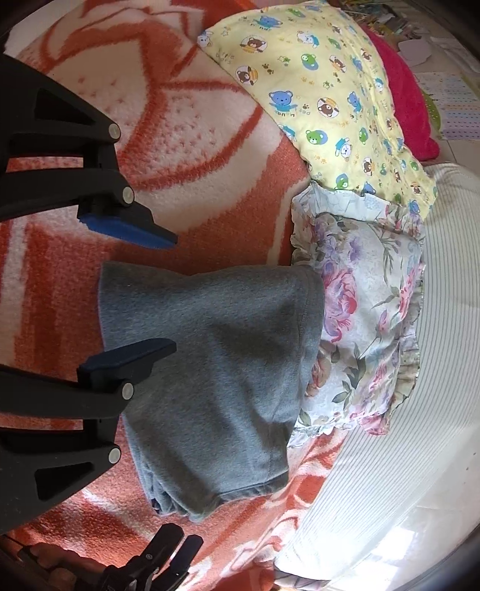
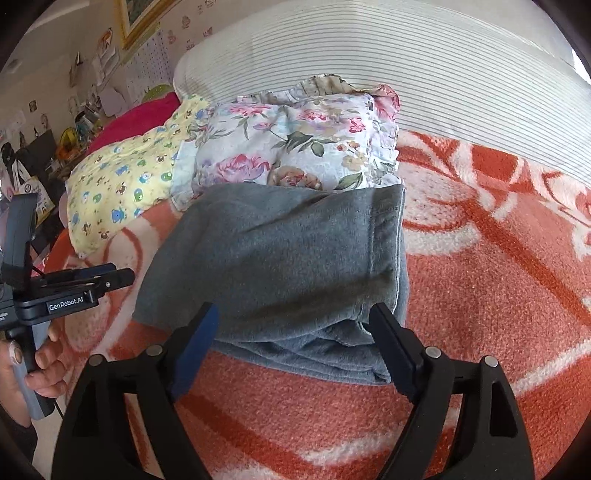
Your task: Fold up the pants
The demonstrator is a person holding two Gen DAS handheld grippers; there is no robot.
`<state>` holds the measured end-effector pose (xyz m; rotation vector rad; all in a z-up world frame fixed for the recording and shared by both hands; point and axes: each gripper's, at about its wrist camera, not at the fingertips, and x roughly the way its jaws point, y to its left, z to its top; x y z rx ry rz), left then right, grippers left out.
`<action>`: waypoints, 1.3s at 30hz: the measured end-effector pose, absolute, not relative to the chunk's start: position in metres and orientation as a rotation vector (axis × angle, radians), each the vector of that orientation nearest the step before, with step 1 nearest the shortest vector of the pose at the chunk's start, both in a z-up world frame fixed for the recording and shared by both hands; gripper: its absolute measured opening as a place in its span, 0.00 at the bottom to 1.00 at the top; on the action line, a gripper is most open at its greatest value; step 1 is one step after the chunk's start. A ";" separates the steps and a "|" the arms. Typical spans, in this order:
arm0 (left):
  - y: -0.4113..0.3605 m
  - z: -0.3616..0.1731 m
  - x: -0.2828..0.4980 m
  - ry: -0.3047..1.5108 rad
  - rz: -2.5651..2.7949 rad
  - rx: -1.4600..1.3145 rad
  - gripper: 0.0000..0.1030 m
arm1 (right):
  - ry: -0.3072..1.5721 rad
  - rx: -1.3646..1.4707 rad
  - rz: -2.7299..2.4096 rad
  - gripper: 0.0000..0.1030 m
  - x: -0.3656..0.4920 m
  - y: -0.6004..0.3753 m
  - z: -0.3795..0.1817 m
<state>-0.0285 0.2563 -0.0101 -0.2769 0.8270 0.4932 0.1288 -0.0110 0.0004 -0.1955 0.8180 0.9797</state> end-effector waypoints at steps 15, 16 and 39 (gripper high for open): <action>0.224 0.004 -0.046 0.835 0.519 -0.158 0.65 | 0.861 -0.333 1.013 0.88 0.116 -0.013 0.009; 0.222 0.005 -0.046 0.832 0.523 -0.151 0.65 | 0.863 -0.343 1.015 0.89 0.115 -0.012 0.009; 0.198 0.039 -0.061 0.768 0.486 -0.058 0.76 | 0.832 -0.502 1.096 0.95 0.107 -0.005 0.043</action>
